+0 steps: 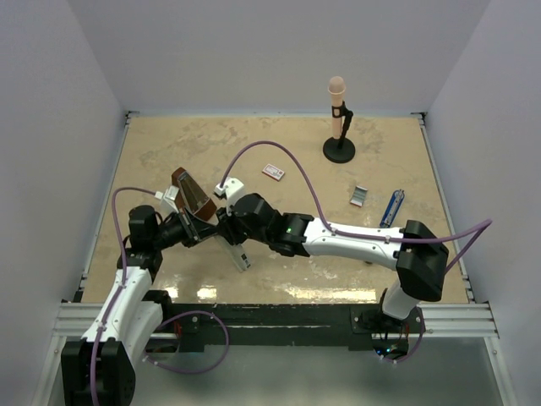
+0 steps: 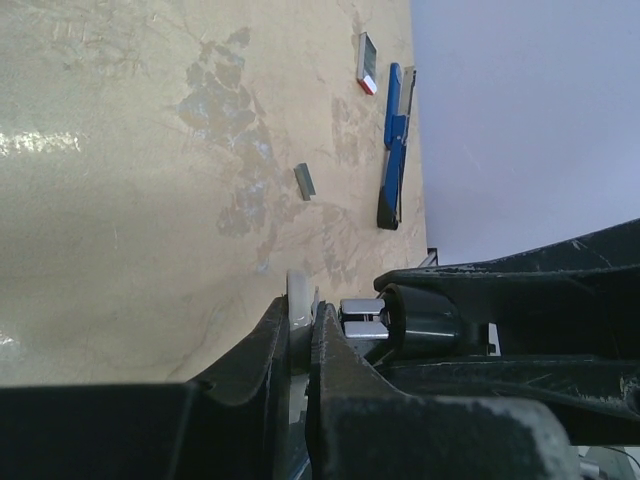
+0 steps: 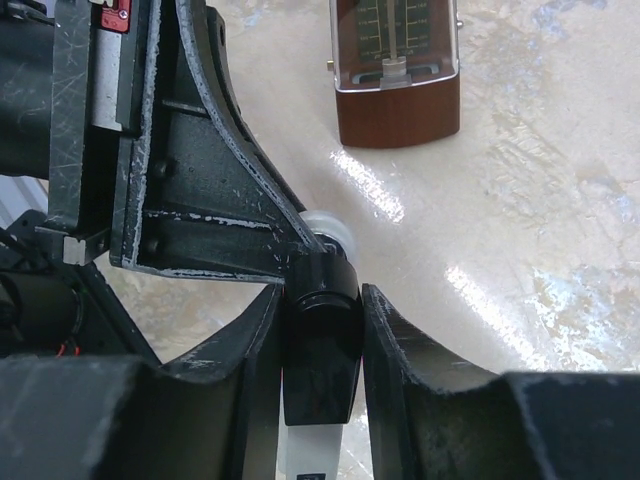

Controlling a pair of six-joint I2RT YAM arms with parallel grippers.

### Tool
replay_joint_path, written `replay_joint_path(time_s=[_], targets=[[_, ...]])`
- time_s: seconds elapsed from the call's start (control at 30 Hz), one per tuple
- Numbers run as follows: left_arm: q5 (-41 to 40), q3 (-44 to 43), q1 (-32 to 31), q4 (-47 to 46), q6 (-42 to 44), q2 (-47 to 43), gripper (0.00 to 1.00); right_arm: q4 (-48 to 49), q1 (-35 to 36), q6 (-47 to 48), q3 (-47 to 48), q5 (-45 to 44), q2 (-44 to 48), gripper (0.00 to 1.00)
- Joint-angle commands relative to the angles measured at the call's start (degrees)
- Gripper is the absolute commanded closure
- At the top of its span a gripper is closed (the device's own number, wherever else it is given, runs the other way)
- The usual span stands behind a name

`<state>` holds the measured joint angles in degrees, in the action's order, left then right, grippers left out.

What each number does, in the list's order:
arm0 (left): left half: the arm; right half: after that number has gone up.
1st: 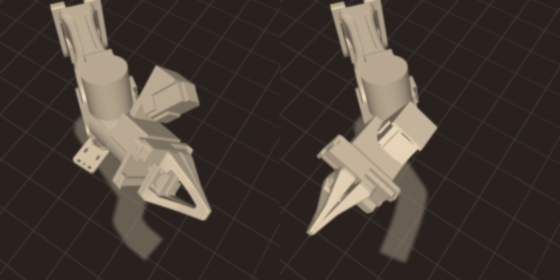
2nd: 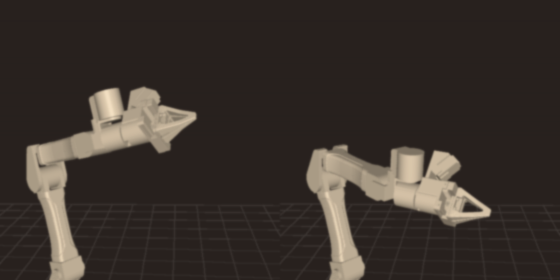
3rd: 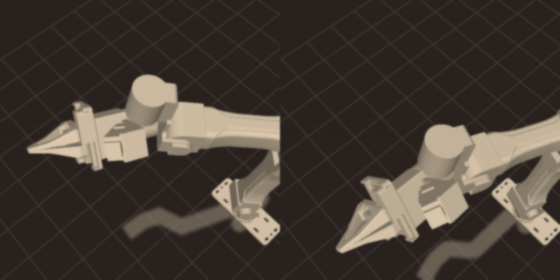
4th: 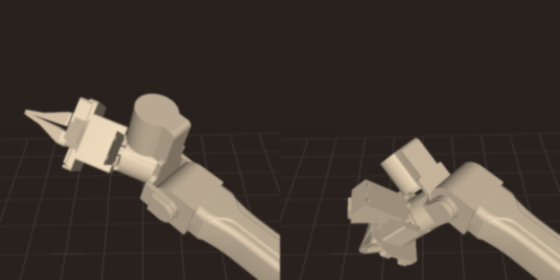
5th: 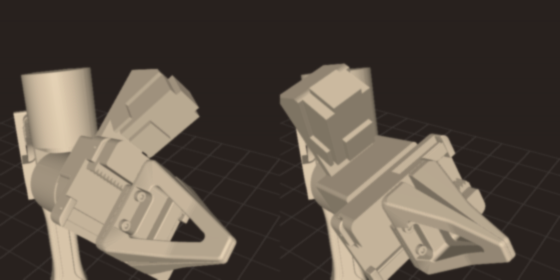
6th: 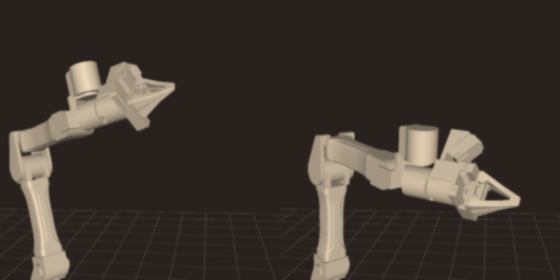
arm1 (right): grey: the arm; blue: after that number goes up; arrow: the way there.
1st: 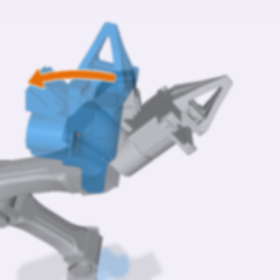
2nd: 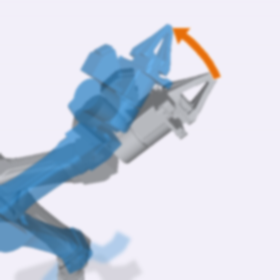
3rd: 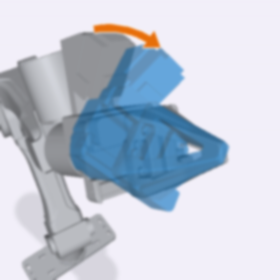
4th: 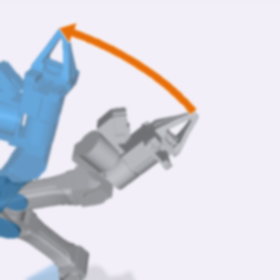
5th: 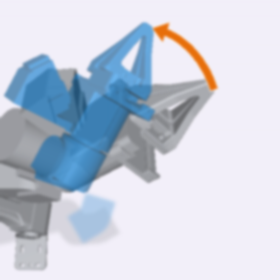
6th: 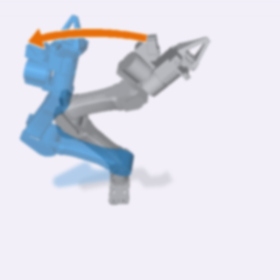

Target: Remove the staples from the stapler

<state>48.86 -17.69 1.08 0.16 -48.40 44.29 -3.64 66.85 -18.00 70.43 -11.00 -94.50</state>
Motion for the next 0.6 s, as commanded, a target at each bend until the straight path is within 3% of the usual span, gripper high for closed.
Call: replay_joint_path(time_s=[0.0,0.13,0.4,0.57], targets=[[2.47,-3.66,-0.29,-2.46,-1.17,-0.53,1.00,2.67,-0.14,-0.11,-0.03,-3.75,2.29,0.81],[-1.04,-4.63,-0.20,3.86,0.15,1.41,1.00,1.18,-0.49,-0.02,-1.88,-5.87,5.89,0.83],[-4.39,-5.86,-0.20,6.60,-2.22,1.50,1.00,-0.75,-1.81,-3.70,-13.02,-4.56,18.46,0.82],[-2.89,-6.12,-0.03,-1.98,-9.51,-0.87,1.00,-3.12,-1.72,-9.85,-21.38,-2.89,28.30,0.77]])
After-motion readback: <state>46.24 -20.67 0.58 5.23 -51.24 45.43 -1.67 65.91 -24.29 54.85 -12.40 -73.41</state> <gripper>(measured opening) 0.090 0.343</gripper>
